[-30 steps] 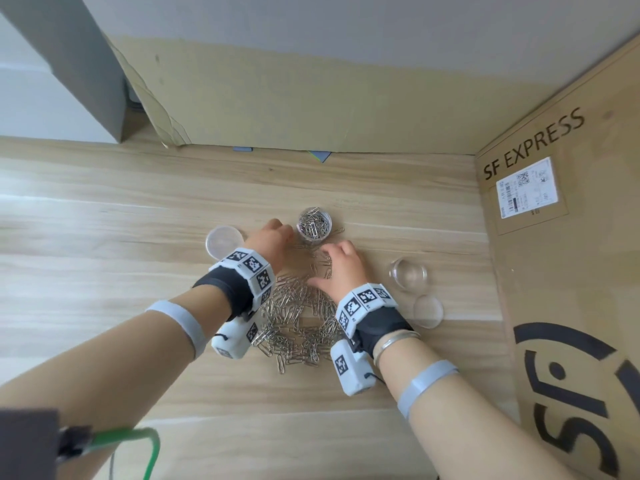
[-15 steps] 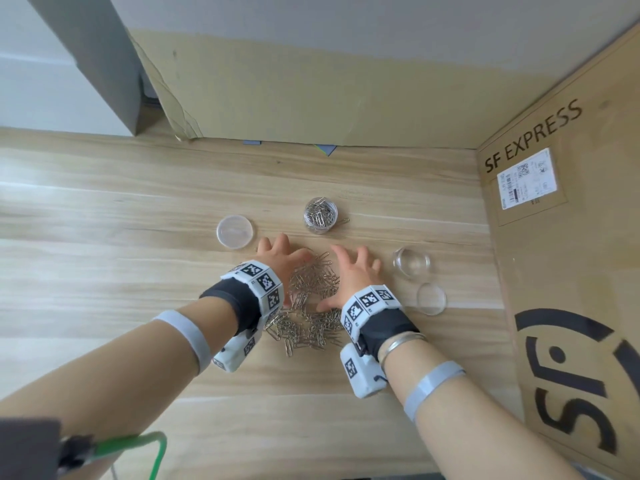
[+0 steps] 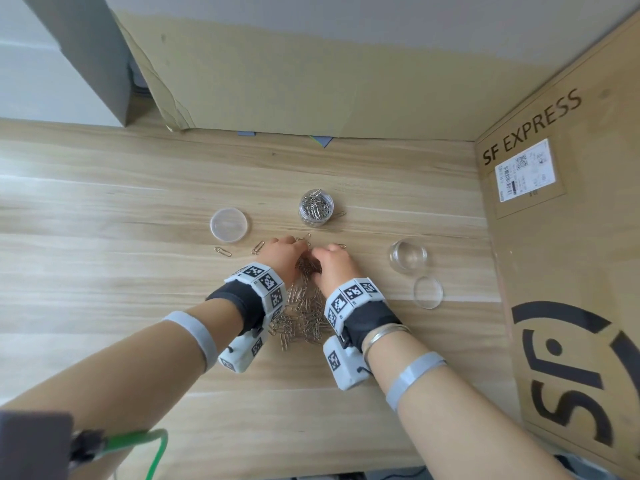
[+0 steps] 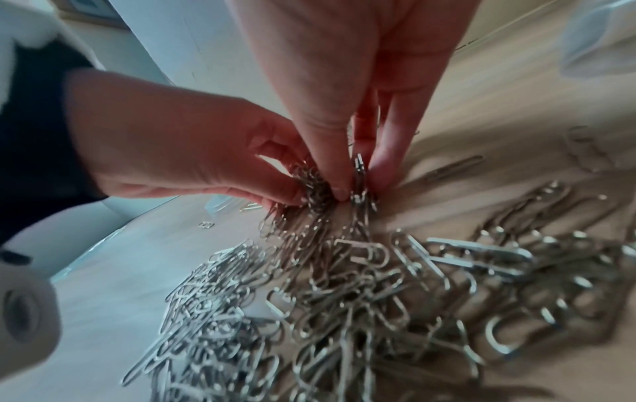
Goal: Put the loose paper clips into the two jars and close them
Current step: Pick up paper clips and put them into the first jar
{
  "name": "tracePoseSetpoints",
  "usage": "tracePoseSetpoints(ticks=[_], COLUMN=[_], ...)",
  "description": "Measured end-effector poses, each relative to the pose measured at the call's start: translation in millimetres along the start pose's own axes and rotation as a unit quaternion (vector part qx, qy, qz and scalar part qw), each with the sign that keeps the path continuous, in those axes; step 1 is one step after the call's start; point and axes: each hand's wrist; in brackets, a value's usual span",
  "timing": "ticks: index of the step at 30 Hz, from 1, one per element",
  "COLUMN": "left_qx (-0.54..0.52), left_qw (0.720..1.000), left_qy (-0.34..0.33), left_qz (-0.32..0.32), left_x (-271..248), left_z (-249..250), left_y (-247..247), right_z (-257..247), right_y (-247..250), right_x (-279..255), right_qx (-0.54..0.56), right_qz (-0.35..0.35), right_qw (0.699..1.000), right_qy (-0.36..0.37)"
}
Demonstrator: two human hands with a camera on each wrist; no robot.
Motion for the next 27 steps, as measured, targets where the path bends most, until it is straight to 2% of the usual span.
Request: tracePoseSetpoints(ticks=[10,19,27], left_qx=[-0.033,-0.018,0.004], left_qw=[0.999,0.999,0.999], left_qy=[-0.018,-0.036,-0.046], left_qz=[0.01,-0.004,-0.021], left_x=[2.2,7.1,8.3], left_z=[-6.7,-8.9,-12.1], left_y=[9.1,10.5,12.9], right_z=[11.9,-2.5,-10.7], right_y=[24.9,81.2,87.0], right_x=[7.1,30.0,49.8], right_qx=[0.038,0.097,0.081], right_qz=[0.035,0.154,0.129], right_qw=[0.999,0.983,0.988], right_qy=[-0.011,0.016,0.002])
Point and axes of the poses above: each hand's wrist, its own x-axis towards the middle knuckle, its own y-axis out of the back of the hand, z = x × y, and after that the axes turned 14 degrees about -z, right-handed
